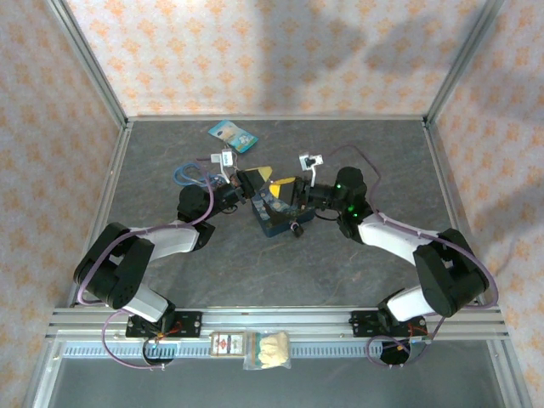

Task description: Unlock the padlock with the key

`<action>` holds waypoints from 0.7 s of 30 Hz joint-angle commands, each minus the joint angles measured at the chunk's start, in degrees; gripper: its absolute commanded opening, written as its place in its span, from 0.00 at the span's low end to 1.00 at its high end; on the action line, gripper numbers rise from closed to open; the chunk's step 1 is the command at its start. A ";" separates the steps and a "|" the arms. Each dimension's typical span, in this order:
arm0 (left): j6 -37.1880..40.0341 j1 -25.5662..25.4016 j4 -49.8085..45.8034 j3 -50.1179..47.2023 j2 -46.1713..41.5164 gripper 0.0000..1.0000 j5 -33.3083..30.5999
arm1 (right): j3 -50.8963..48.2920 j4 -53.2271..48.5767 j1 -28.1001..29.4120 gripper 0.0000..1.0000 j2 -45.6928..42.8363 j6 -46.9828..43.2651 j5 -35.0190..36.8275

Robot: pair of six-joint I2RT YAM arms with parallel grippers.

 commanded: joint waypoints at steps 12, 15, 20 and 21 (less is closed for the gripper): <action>-0.97 -1.31 4.97 -1.72 -1.64 0.00 -1.57 | -0.15 6.97 0.37 0.22 -0.42 2.59 -0.11; -1.37 -1.55 5.15 -1.98 -1.73 0.00 -1.57 | -0.13 7.23 0.37 0.24 -0.21 2.87 -0.08; -1.42 -1.73 5.08 -2.01 -2.06 0.00 -1.74 | -0.32 7.46 0.37 0.14 -0.28 2.93 0.15; -1.41 -1.74 5.06 -1.98 -2.08 0.00 -1.83 | -0.36 7.45 0.37 0.09 -0.31 2.85 0.14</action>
